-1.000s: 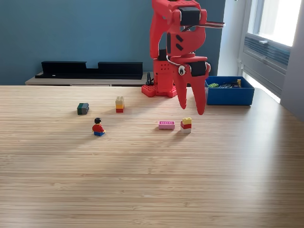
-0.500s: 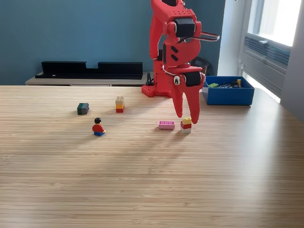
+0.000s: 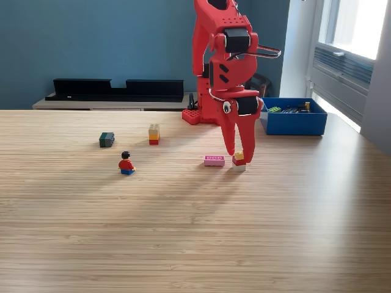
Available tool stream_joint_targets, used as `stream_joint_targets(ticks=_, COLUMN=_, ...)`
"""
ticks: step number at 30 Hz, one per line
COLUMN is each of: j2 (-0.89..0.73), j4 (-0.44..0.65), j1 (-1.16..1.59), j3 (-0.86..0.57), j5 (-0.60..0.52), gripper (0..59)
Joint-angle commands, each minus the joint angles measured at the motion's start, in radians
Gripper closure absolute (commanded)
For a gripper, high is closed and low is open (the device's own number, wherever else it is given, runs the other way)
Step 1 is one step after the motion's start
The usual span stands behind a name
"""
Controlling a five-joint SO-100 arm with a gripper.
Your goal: Grasp a lego block and put it in the bin.
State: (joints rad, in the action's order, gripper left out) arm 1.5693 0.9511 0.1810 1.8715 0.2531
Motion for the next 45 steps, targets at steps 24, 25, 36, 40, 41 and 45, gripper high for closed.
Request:
stream_joint_targets(ticks=24, j2=-0.189, j4=0.11, j1=-0.021, j3=-0.256, j5=-0.1, gripper=58.6)
stream_joint_targets(ticks=25, j2=-0.187, j4=0.13, j1=-0.02, j3=-0.282, j5=-0.107, gripper=58.6)
stream_joint_targets(ticks=36, j2=-0.173, j4=0.451, j1=0.089, j3=-0.623, j5=-0.173, gripper=58.6)
stream_joint_targets(ticks=40, j2=-0.17, j4=0.572, j1=0.216, j3=-0.696, j5=-0.184, gripper=58.6)
stream_joint_targets(ticks=41, j2=-0.17, j4=0.595, j1=0.252, j3=-0.704, j5=-0.19, gripper=58.6)
stream_joint_targets(ticks=45, j2=-0.17, j4=0.647, j1=0.403, j3=-0.698, j5=-0.198, gripper=58.6)
